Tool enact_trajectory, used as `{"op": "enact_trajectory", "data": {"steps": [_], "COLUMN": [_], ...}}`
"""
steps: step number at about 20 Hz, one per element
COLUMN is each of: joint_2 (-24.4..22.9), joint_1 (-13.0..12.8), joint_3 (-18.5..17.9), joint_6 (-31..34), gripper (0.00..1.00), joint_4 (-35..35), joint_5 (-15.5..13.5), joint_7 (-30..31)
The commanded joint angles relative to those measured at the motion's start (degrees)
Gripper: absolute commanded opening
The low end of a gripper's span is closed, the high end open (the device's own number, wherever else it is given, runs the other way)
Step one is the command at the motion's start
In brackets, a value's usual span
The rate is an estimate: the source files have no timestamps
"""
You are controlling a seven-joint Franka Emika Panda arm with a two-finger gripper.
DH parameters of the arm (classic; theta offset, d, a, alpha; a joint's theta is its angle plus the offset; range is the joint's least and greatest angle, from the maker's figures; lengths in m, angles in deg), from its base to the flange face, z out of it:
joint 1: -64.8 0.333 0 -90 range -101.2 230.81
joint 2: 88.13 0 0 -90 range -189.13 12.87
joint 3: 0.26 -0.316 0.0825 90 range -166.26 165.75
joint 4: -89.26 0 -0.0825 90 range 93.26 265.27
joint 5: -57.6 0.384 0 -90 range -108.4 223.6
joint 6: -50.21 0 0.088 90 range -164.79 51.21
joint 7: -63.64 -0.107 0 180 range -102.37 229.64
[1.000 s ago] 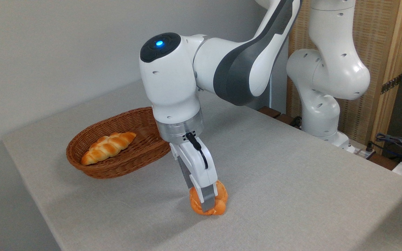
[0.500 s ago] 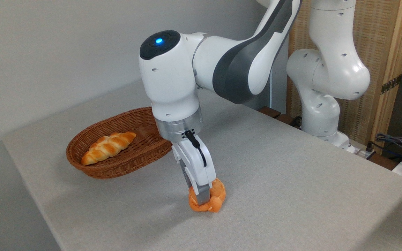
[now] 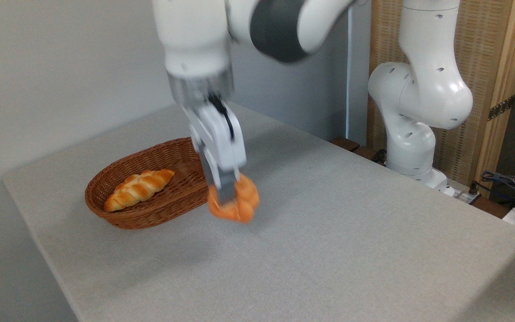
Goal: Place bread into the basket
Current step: 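Lift the bread roll and carry it over the woven basket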
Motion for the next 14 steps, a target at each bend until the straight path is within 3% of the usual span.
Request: {"op": "enact_trajectory", "data": {"steps": [1,4,8,12,14], "joint_2": [0.7,1.4,2.8,4.2,4.3], "joint_1": [-7.7,-10.1,-11.2,-12.7,-12.9], "joint_3": [1.6,5.0,8.8,9.8,9.8], "joint_6": [2.1,1.2,-1.3,-6.5,-6.5], "gripper": [0.38,0.39,0.64,0.98,1.00], "joint_4": [-2.7,-2.7,-2.7,-2.4,-2.4], "joint_5": [-1.4,-1.3,-1.6,-1.6,-1.3], "joint_7": [11.5,18.6,22.9,29.2,29.2]}}
